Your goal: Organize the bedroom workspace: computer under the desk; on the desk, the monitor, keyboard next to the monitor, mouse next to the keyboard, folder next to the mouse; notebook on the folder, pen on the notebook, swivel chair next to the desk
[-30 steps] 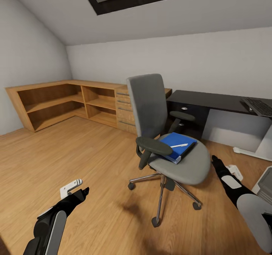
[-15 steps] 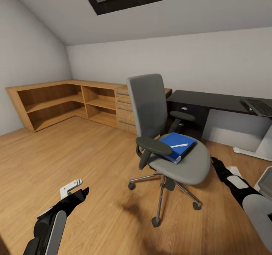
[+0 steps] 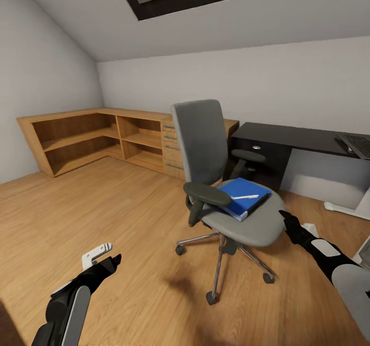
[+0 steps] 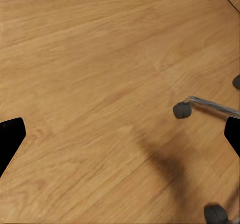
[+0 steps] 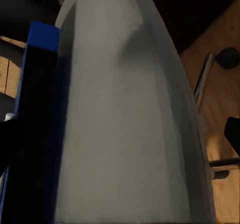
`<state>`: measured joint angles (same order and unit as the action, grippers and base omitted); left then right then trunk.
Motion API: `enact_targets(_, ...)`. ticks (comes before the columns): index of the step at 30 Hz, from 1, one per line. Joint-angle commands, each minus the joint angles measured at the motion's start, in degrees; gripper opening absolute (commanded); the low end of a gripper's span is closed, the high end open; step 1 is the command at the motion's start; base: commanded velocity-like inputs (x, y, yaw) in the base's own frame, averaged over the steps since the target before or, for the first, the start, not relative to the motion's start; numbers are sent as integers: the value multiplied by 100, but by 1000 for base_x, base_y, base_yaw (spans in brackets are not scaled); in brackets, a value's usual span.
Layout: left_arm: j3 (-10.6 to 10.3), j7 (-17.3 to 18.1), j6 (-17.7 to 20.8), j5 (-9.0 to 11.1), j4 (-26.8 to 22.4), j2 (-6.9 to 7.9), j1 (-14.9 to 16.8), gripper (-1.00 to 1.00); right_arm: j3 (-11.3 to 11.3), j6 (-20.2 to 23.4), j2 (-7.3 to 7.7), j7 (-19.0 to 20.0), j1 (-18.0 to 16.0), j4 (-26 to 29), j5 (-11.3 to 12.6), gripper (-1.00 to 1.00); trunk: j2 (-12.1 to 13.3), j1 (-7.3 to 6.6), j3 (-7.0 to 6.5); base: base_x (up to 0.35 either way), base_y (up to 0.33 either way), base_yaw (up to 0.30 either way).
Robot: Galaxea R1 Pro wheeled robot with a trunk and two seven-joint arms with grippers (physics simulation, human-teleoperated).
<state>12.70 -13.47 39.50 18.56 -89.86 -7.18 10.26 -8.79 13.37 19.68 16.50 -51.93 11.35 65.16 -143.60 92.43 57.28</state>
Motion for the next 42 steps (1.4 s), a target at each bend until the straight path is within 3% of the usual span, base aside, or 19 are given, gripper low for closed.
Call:
enact_targets(1,5,-42,23,60,-5,-4,4,100,-46,45,1,28,-2,-1,5,100,-2,-1,9,0,0,228)
enact_targets(19,1,-43,23,68,55,-18,4,100,-44,51,-6,55,-2,-1,14,100,-2,-1,75,0,0,243)
enact_targets(24,-304,-67,16,57,196,3,5,100,-44,48,-25,58,-2,-1,6,100,-2,-1,99,0,0,242)
enact_targets(34,-320,-60,14,51,230,6,4,100,-31,11,-48,72,-2,-1,-10,100,-2,-1,145,6,0,144)
enact_targets(42,-350,-59,14,51,230,6,3,100,-27,12,-51,73,-2,13,-20,100,-2,-1,147,223,0,7)
